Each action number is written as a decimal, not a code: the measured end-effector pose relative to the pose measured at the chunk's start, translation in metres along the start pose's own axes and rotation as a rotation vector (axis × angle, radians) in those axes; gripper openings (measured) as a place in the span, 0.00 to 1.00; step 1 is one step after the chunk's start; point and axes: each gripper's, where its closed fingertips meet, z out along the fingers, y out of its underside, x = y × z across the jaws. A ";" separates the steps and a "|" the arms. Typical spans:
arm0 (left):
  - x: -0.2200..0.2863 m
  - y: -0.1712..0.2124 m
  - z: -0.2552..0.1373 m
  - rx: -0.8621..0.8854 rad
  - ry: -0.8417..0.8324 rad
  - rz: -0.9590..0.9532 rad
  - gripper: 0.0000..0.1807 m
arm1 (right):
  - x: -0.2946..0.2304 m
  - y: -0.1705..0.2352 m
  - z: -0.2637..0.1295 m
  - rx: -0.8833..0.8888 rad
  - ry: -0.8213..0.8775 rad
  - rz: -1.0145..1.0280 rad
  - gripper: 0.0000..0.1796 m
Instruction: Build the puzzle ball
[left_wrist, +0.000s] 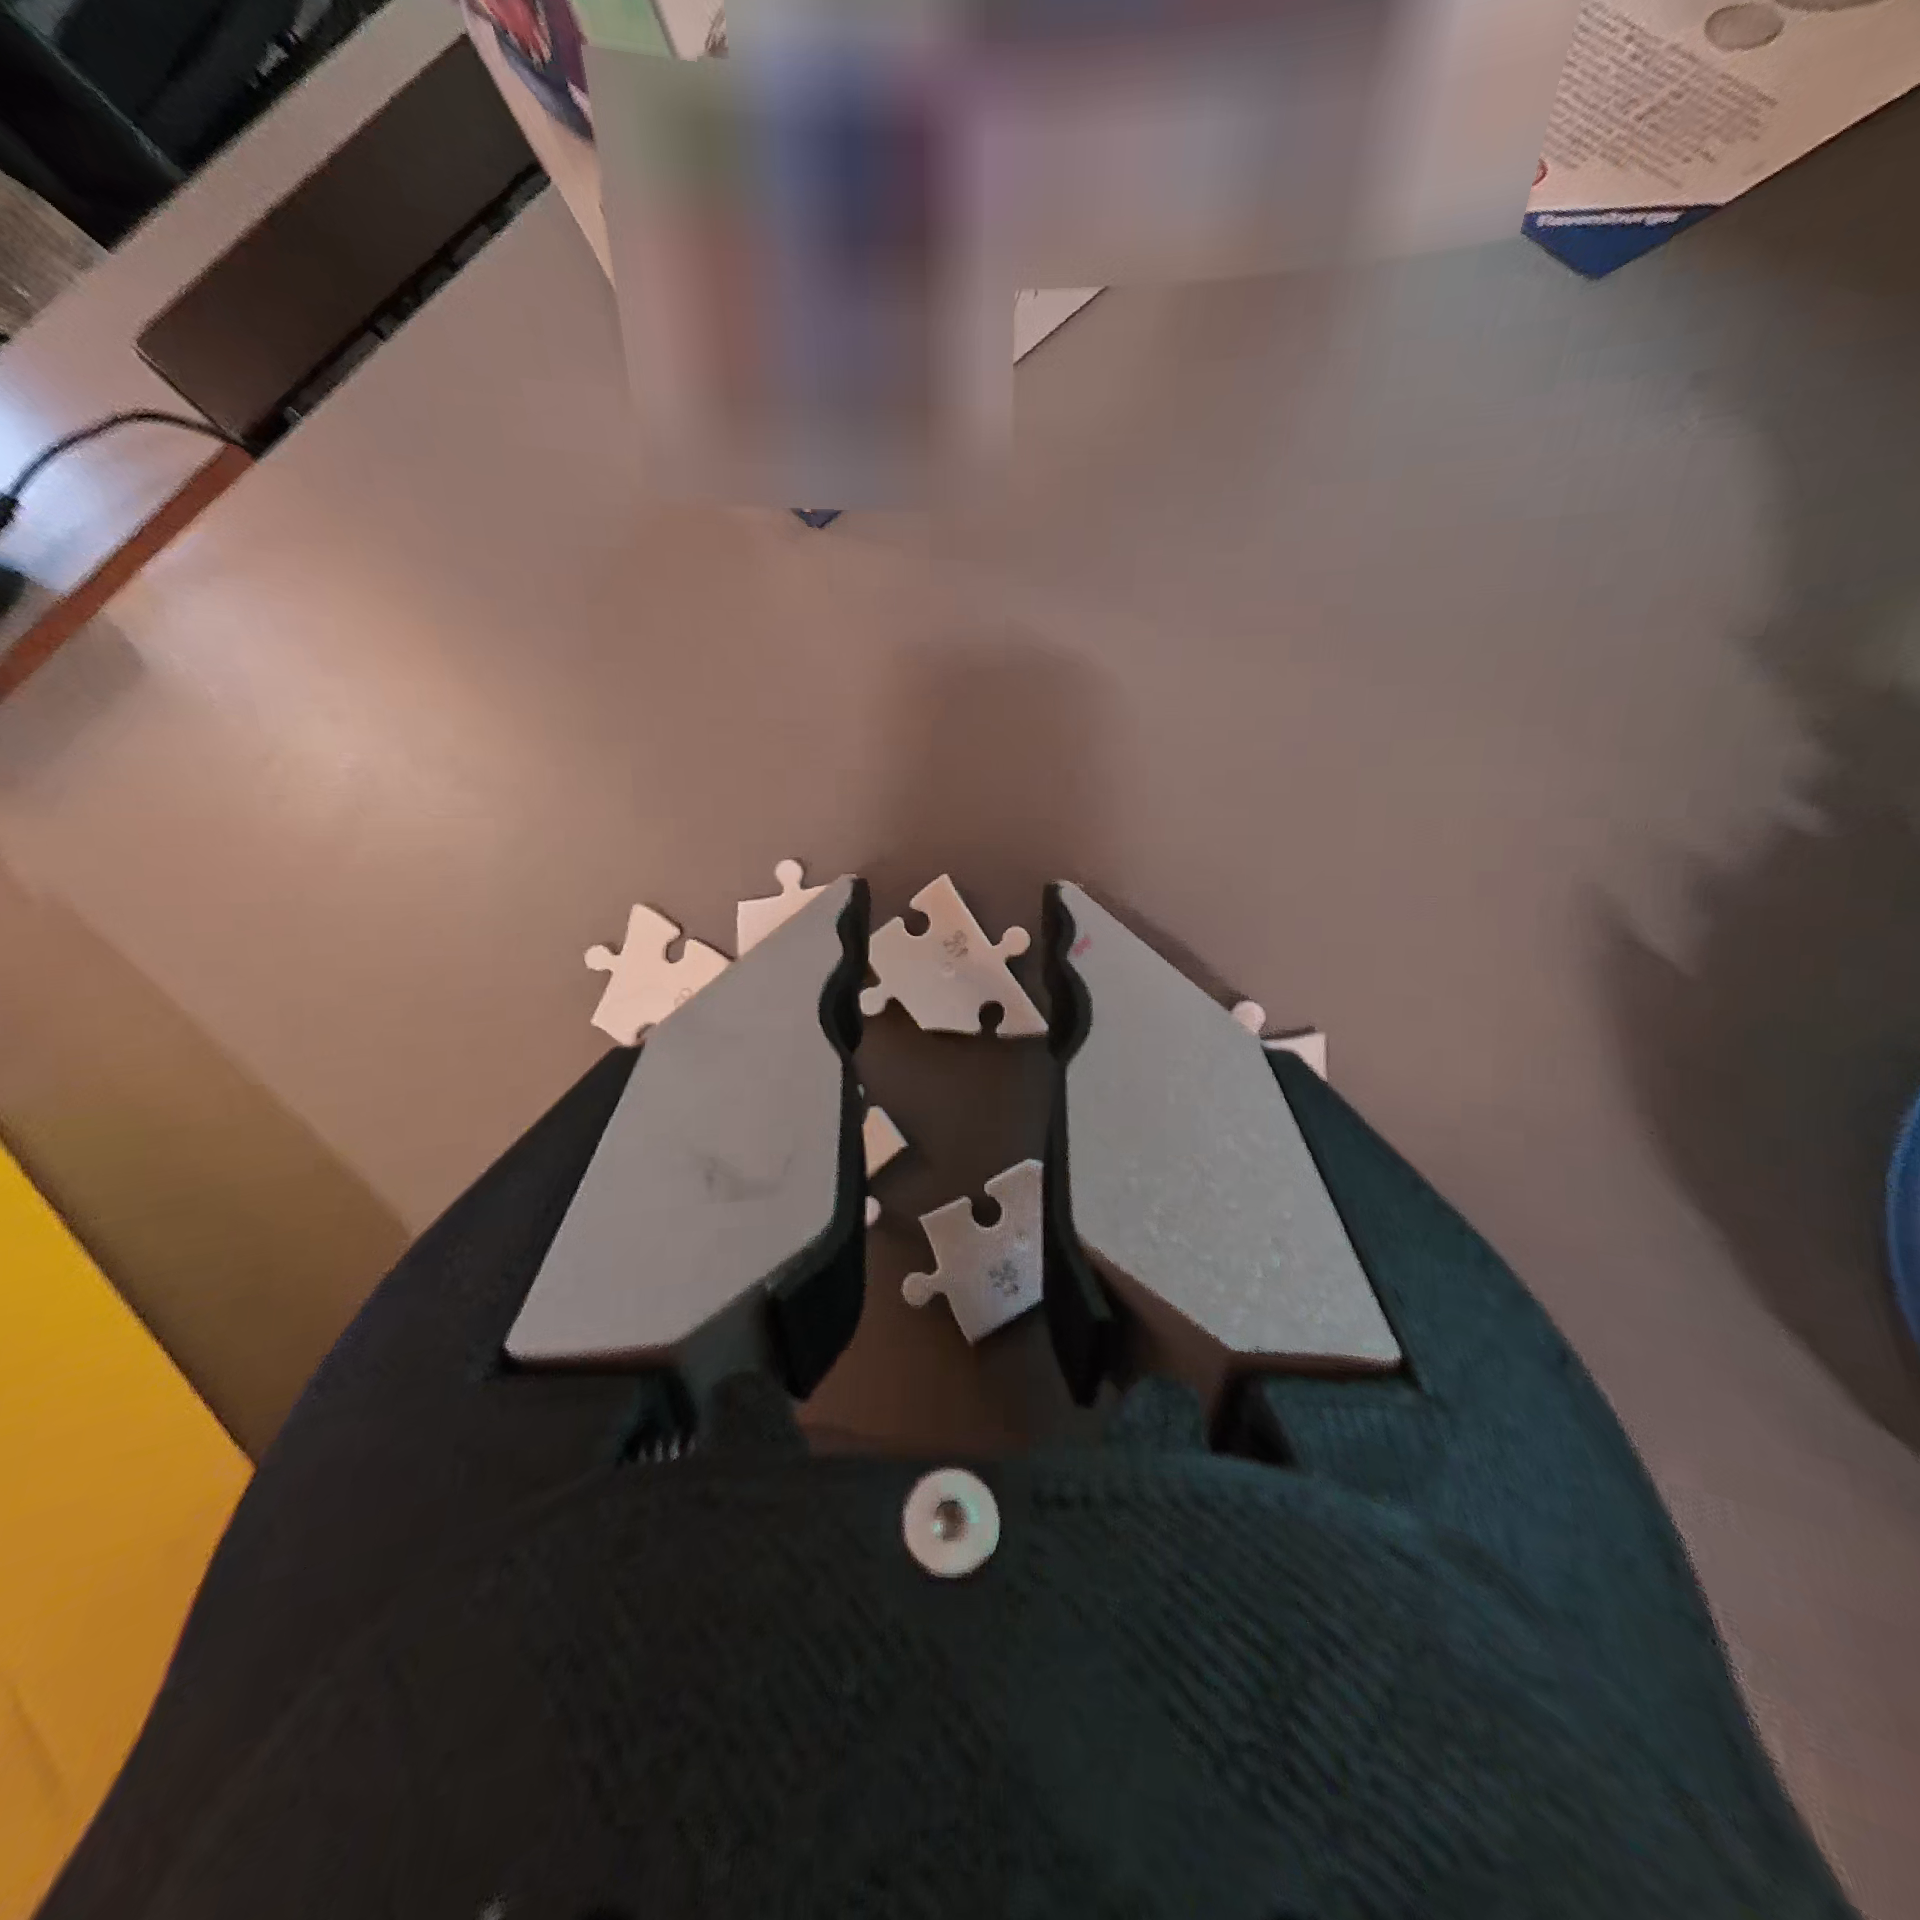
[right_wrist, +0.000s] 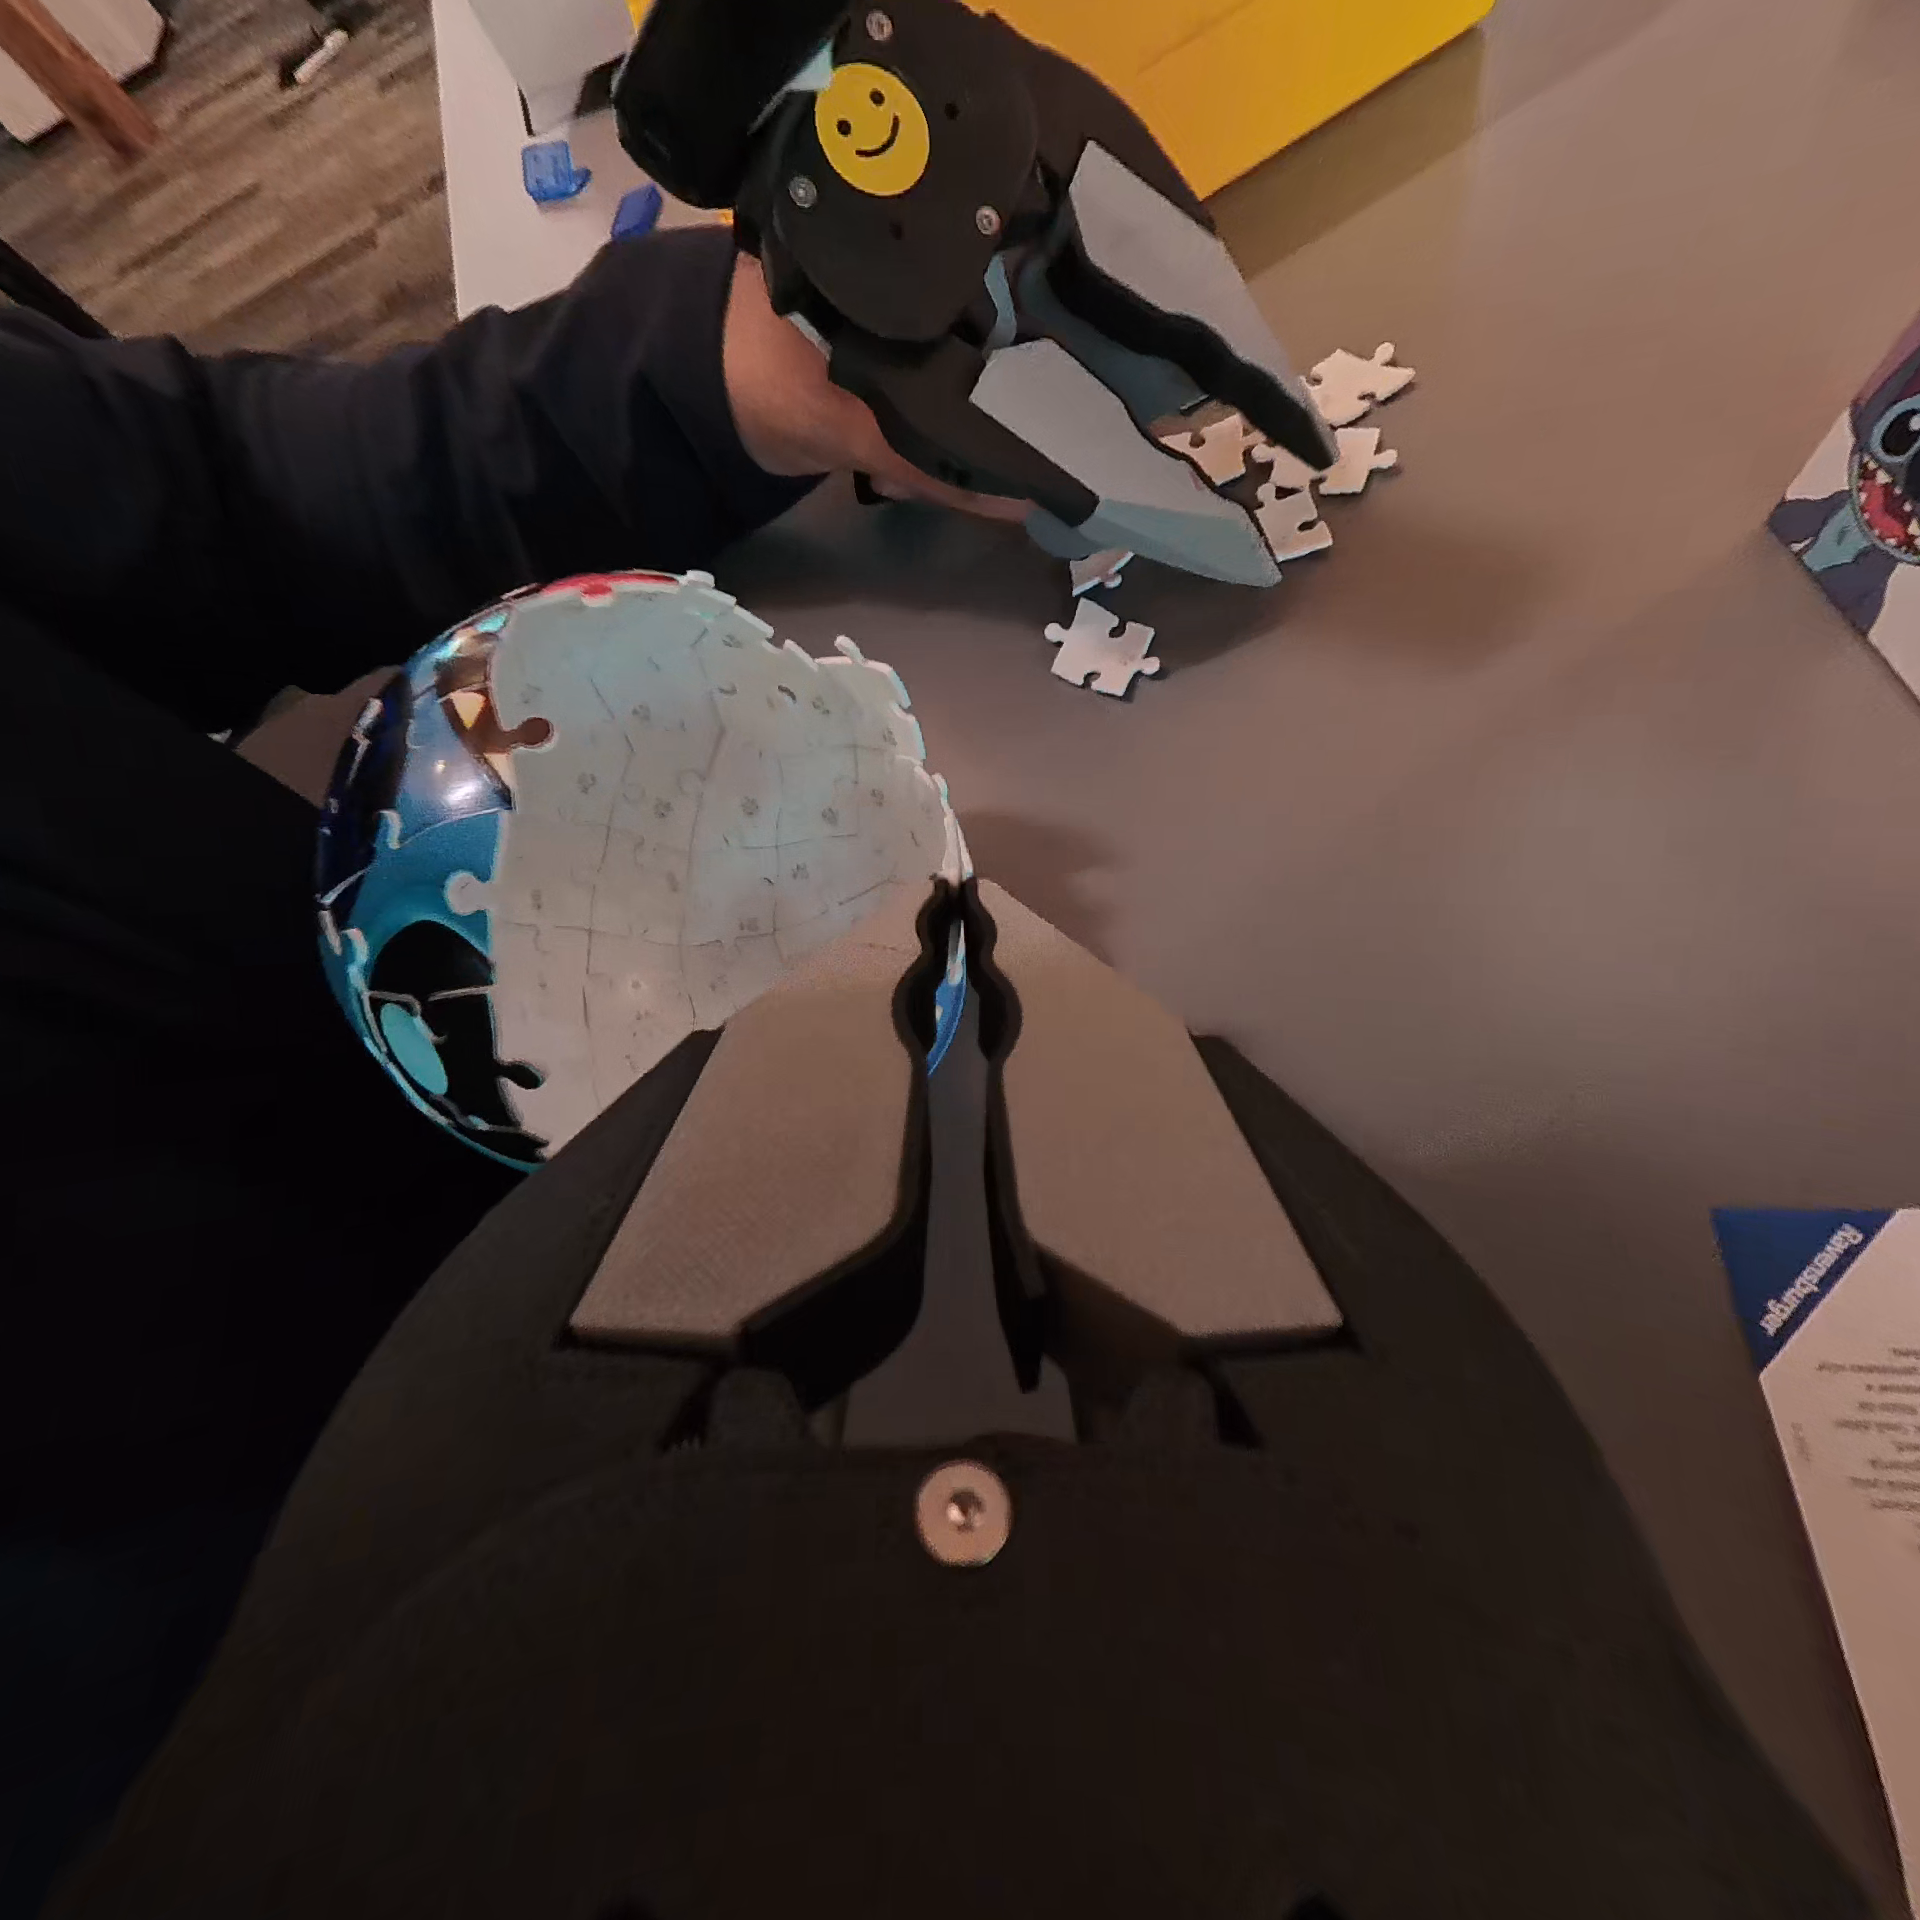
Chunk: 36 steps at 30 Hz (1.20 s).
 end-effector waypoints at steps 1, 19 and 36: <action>0.002 -0.001 0.000 0.011 0.004 0.014 0.17 | -0.001 0.001 0.001 -0.005 -0.004 -0.004 0.00; 0.022 -0.028 -0.007 0.053 0.164 0.045 0.15 | -0.004 0.011 0.000 -0.091 0.031 0.035 0.00; 0.099 -0.069 -0.061 0.051 0.753 0.151 0.12 | -0.005 0.018 0.011 -0.165 0.058 0.051 0.00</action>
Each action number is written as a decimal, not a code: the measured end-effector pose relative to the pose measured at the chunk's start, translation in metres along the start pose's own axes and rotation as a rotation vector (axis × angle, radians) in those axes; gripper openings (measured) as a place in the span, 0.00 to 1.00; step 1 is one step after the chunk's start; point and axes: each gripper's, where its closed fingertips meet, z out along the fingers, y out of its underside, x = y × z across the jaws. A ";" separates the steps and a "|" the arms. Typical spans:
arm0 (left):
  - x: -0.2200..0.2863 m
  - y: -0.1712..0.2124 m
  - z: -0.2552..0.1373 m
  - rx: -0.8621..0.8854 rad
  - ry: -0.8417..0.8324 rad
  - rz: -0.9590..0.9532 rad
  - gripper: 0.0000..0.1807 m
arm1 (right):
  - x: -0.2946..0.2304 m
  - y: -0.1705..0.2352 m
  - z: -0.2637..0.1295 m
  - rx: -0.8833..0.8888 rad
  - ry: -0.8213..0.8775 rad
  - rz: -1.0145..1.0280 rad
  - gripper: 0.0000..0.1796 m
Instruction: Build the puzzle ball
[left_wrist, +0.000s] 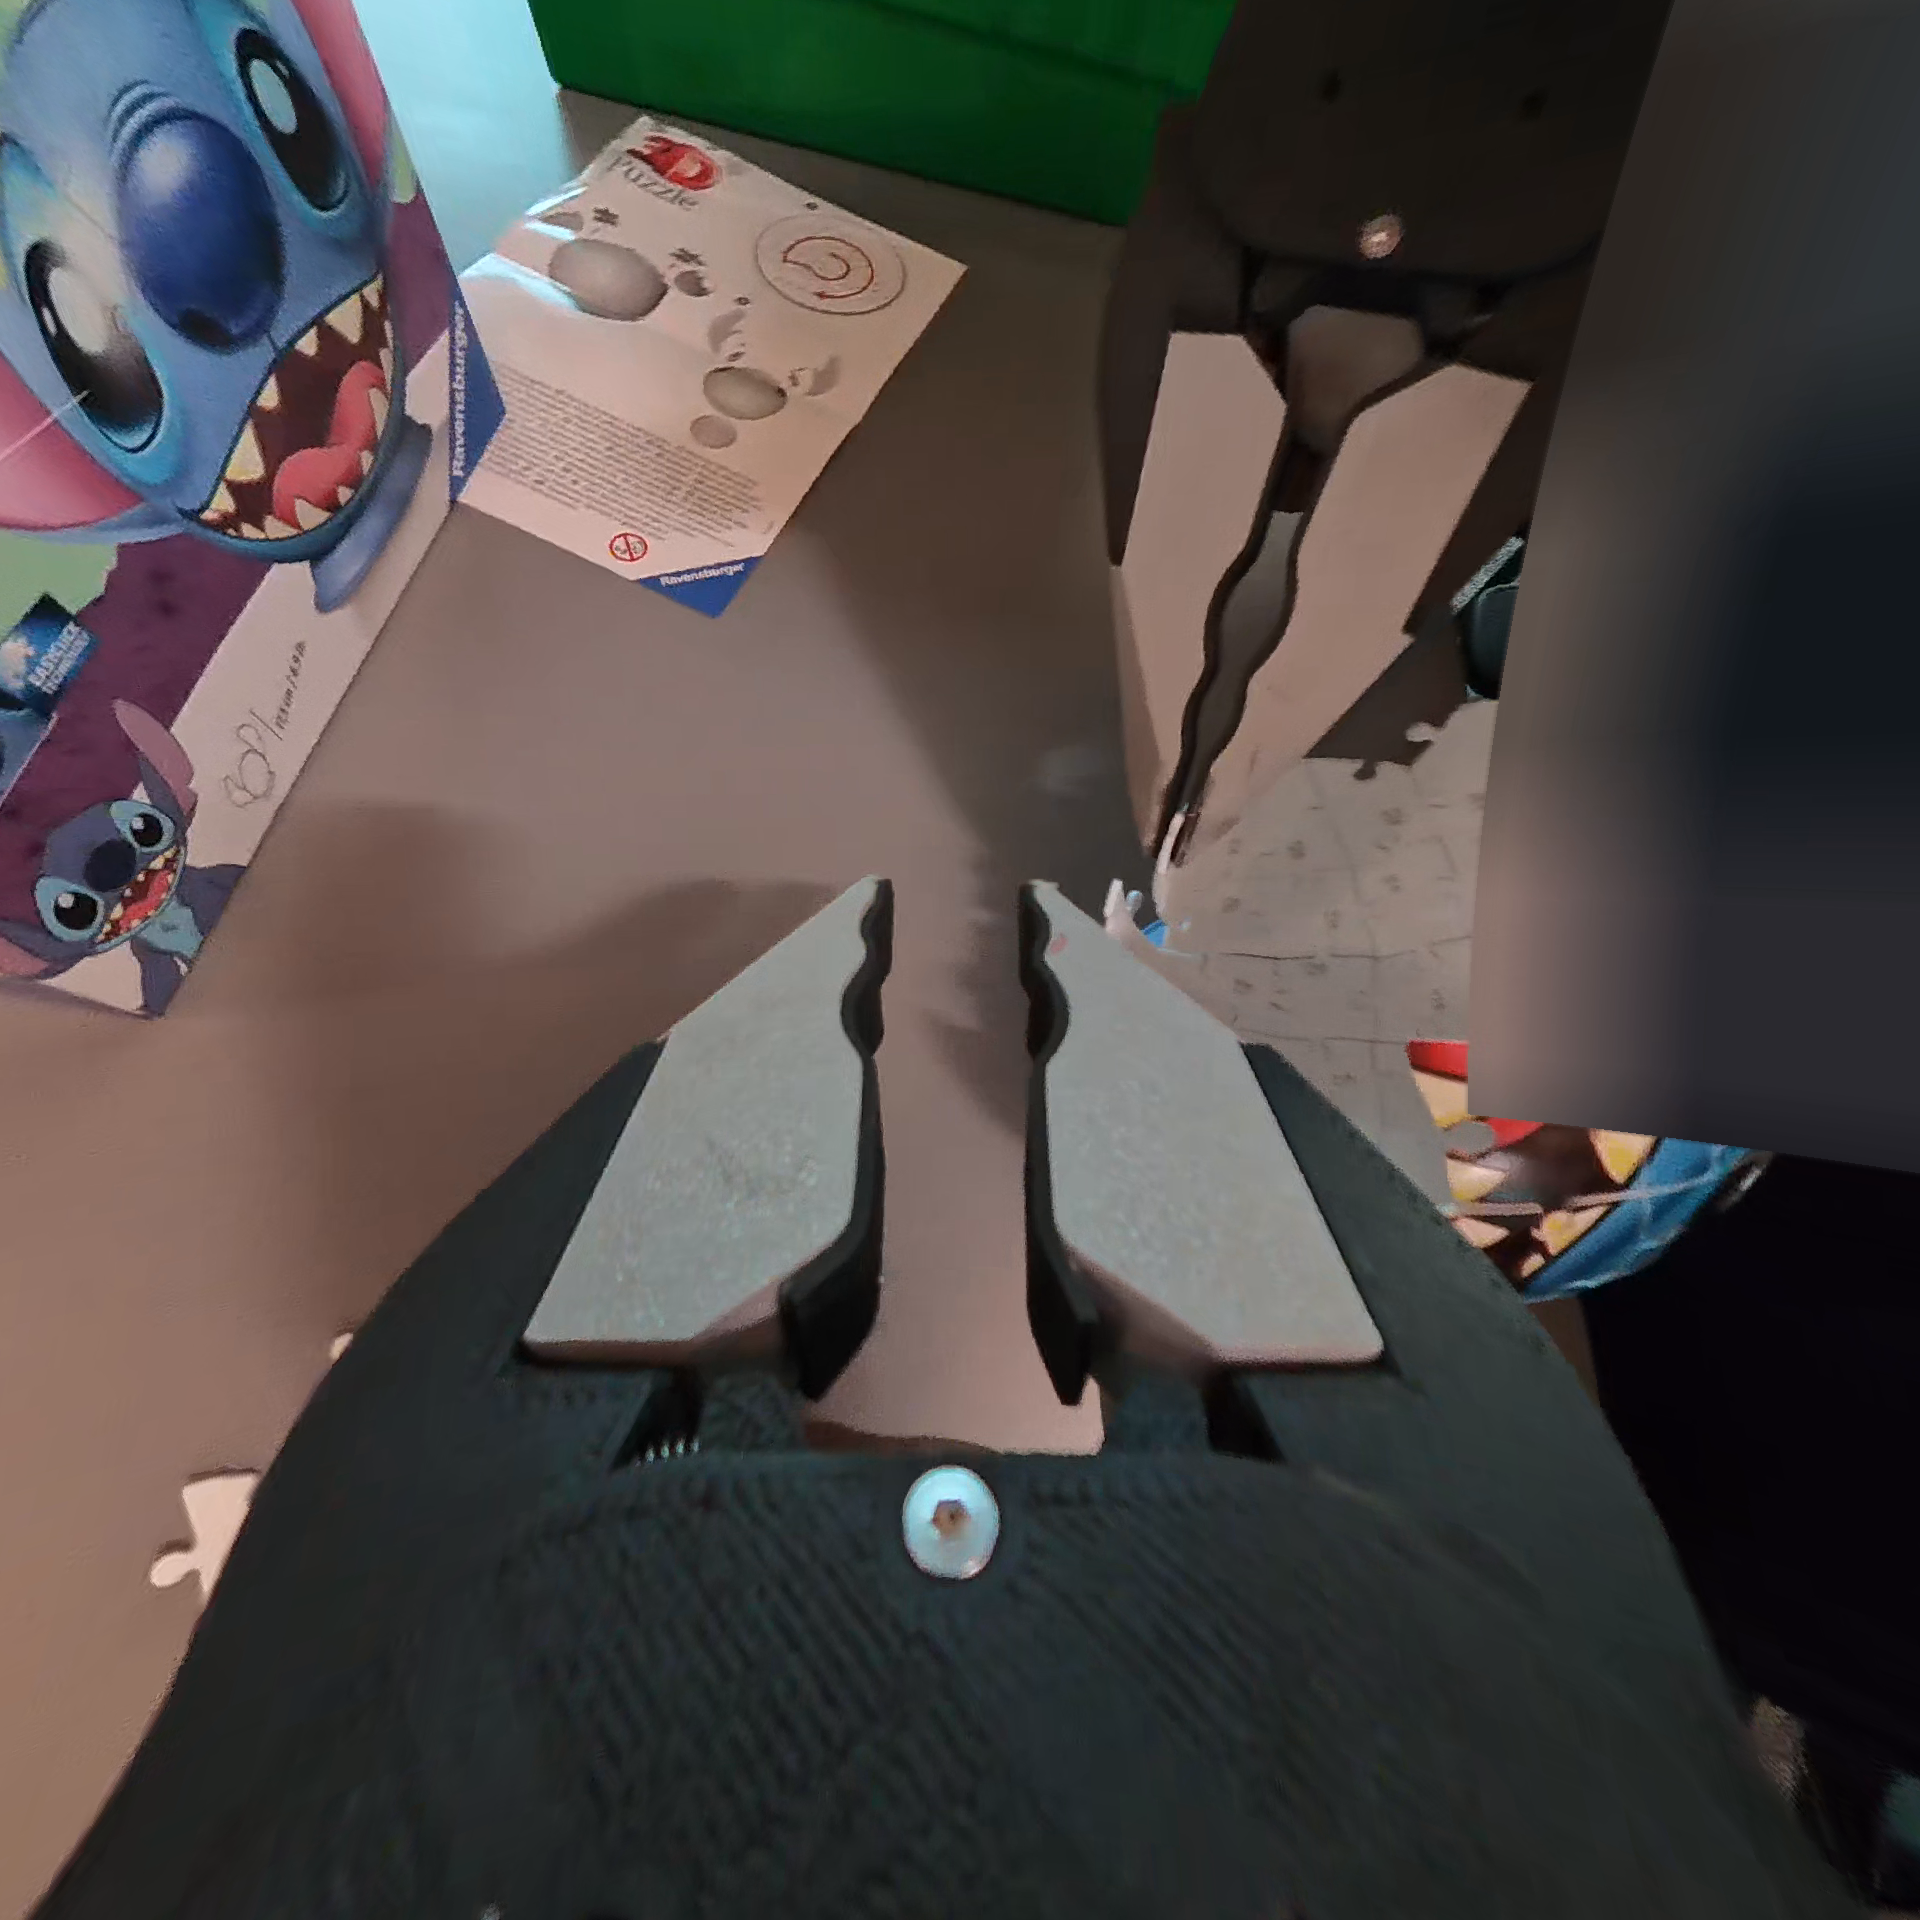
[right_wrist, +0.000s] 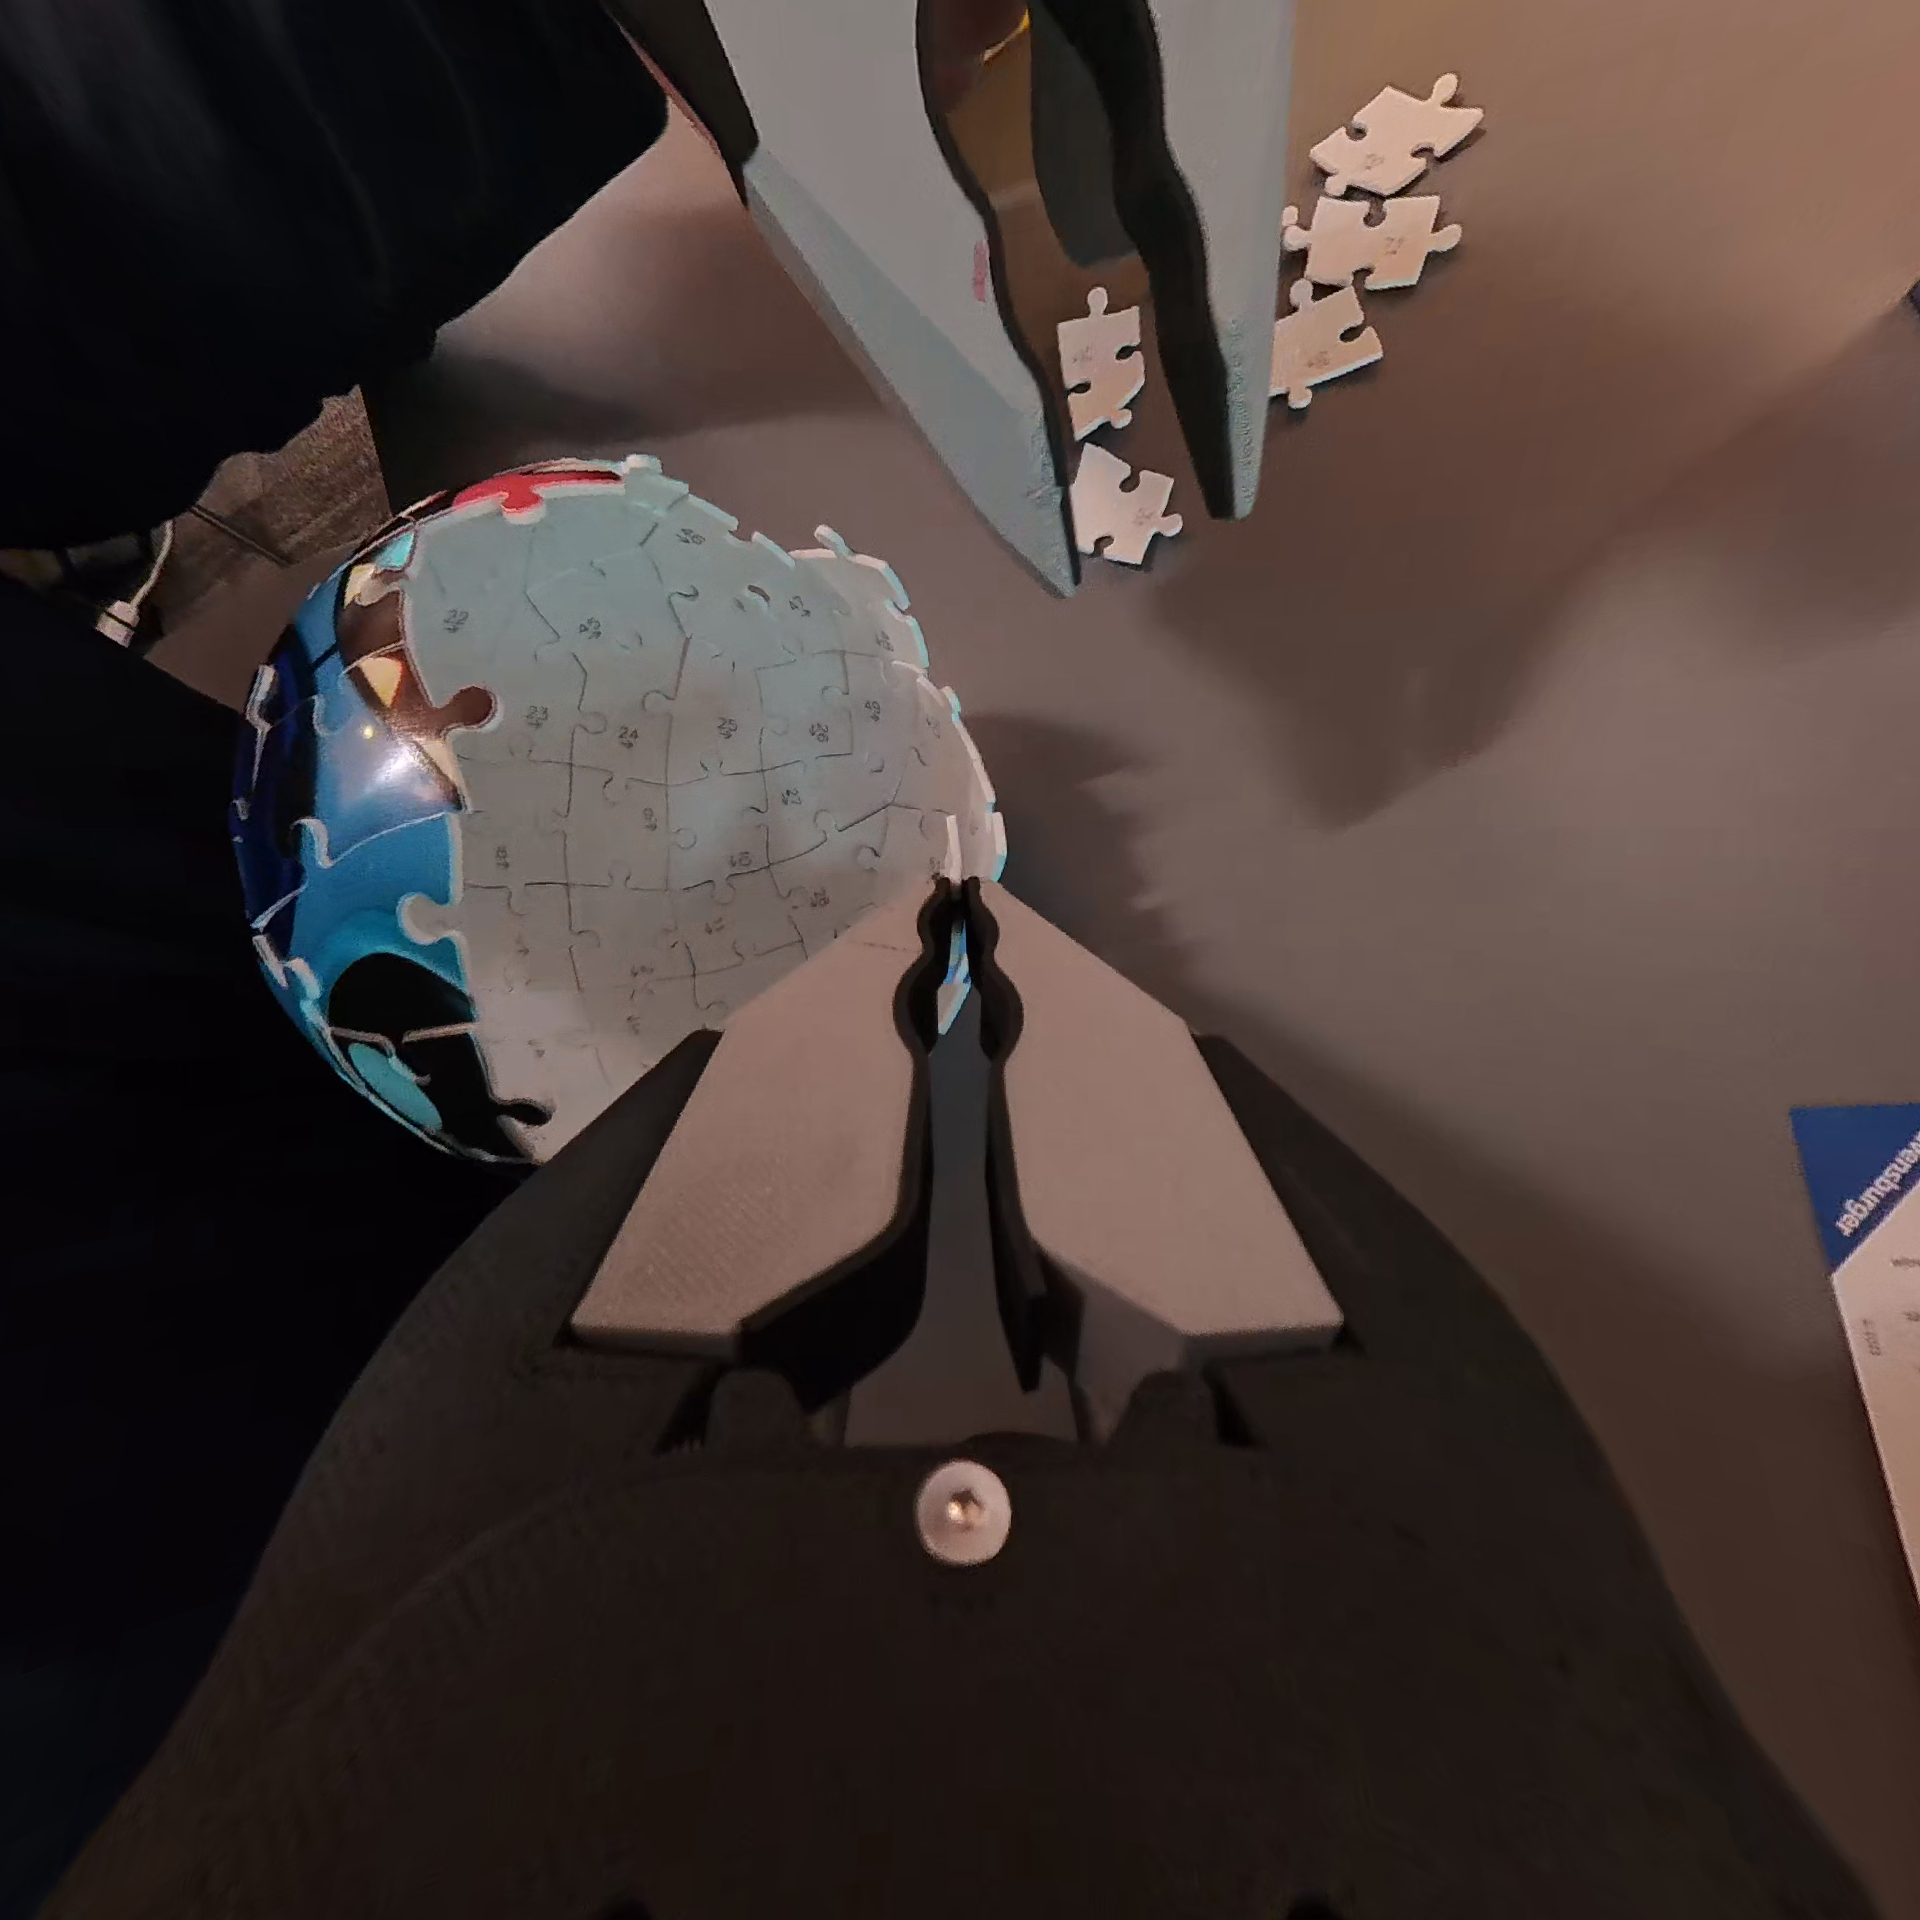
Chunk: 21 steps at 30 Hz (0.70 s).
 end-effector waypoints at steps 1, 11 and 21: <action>-0.001 -0.001 0.000 -0.002 -0.003 0.008 0.12 | 0.000 0.000 0.000 -0.002 0.003 0.005 0.00; 0.011 0.009 0.012 -0.108 0.034 0.074 0.17 | -0.001 0.002 0.001 -0.018 0.016 0.032 0.00; 0.018 0.010 0.016 -0.112 0.104 0.059 0.18 | 0.001 0.004 0.005 -0.057 0.045 0.035 0.00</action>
